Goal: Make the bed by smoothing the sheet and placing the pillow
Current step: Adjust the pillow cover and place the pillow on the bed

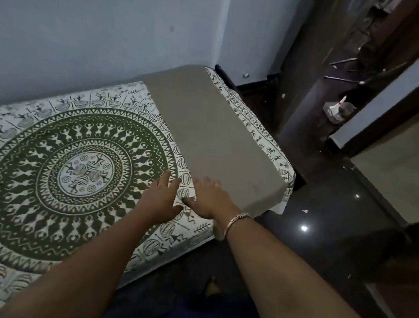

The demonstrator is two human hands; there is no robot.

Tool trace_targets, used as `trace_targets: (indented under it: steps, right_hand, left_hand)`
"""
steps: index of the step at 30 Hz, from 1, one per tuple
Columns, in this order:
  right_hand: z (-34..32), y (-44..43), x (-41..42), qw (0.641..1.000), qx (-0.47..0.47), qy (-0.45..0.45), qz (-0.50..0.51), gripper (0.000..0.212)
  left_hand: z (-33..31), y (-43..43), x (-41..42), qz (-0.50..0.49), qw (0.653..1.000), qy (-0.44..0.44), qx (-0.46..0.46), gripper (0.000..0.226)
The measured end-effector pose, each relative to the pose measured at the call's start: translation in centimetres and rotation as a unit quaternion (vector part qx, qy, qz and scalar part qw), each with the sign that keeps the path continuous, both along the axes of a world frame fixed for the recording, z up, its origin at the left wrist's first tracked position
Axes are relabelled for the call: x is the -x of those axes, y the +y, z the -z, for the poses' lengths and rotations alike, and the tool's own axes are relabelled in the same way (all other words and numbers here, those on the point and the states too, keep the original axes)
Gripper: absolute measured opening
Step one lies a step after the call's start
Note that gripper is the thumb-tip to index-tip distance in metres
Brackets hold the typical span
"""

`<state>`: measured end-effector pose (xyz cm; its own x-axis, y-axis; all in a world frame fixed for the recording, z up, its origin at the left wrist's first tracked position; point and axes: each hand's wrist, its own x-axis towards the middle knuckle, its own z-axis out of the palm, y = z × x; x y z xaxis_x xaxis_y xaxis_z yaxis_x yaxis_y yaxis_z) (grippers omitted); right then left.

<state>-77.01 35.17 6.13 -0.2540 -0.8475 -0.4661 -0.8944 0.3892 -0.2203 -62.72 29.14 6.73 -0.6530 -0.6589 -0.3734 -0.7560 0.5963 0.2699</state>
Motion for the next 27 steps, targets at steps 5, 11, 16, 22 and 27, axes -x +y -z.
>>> trace_targets:
  steps: [5, 11, 16, 22, 27]
  right_hand:
    - [1.1, 0.5, 6.7, 0.995, -0.03, 0.056, -0.08, 0.078]
    - [3.1, -0.2, 11.3, 0.997, -0.013, 0.041, -0.062, 0.073]
    - [6.5, -2.0, 16.2, 0.993, -0.035, 0.031, -0.105, 0.075]
    - [12.1, -5.2, 23.0, 0.983, -0.022, 0.001, -0.181, 0.071]
    - [18.2, -6.2, 29.9, 0.969, -0.049, 0.022, -0.241, 0.07]
  left_hand:
    - [2.7, 1.1, 4.4, -0.054, 0.998, -0.016, -0.021, 0.086]
    - [4.8, -0.8, 9.6, -0.044, 0.998, -0.03, -0.014, 0.086]
    - [7.0, -1.1, 15.5, -0.074, 0.997, -0.021, -0.015, 0.086]
    - [12.6, -0.3, 23.7, -0.114, 0.993, -0.022, -0.015, 0.088]
    - [18.2, -0.2, 30.6, -0.092, 0.993, -0.06, -0.048, 0.122]
